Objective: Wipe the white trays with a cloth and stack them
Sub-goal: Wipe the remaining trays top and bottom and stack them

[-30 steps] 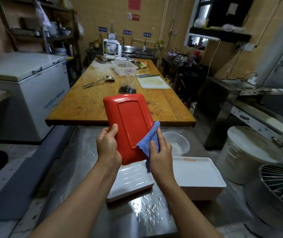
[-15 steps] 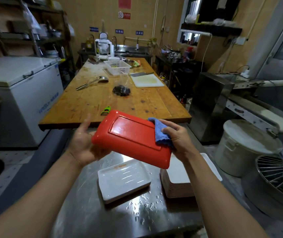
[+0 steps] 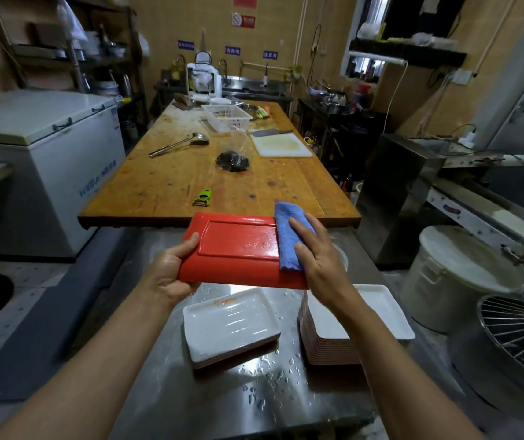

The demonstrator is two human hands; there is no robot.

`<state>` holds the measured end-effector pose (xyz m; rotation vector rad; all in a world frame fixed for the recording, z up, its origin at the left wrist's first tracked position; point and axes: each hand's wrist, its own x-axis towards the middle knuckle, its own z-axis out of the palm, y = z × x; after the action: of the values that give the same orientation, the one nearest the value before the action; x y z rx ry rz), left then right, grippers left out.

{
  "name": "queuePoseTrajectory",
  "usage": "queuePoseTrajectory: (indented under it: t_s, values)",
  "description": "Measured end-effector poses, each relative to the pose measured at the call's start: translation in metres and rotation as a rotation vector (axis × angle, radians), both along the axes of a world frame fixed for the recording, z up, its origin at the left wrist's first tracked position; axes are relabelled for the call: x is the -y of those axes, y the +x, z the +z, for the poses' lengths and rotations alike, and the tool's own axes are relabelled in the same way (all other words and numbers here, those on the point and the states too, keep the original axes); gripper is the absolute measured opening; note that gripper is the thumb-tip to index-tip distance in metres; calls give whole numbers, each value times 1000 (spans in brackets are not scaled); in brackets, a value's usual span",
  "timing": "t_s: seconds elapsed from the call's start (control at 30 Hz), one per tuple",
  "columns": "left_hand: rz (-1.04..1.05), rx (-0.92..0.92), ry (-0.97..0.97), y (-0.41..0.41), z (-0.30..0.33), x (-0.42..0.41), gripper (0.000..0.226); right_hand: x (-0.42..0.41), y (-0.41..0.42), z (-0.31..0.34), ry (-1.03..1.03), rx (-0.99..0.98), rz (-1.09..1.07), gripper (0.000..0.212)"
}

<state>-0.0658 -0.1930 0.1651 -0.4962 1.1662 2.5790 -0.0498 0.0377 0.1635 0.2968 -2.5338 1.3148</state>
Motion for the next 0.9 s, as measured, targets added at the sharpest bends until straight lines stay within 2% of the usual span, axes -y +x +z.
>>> queuePoseTrajectory:
  t_s: [0.1,0.2,0.33,0.5,0.6,0.7,0.9]
  values:
    - [73,11,24,0,0,-1,11,1,18,-14,155,-59,34,49]
    - [88,-3,26,2,-2,-4,10,3,22,-23,325,-191,-53,48]
    - [107,-93,-3,6,0,-15,14,21,19,-24,522,-258,-57,52]
    - [139,-235,-89,10,-1,-26,21,60,23,-30,505,-313,6,51]
    - [121,-249,-91,13,-2,-24,30,82,21,-24,453,-312,61,50]
    - [72,-245,-135,13,-3,-22,43,100,15,-16,457,-254,92,53]
    - [77,-320,-154,13,-6,-18,42,98,-14,6,487,-148,80,57]
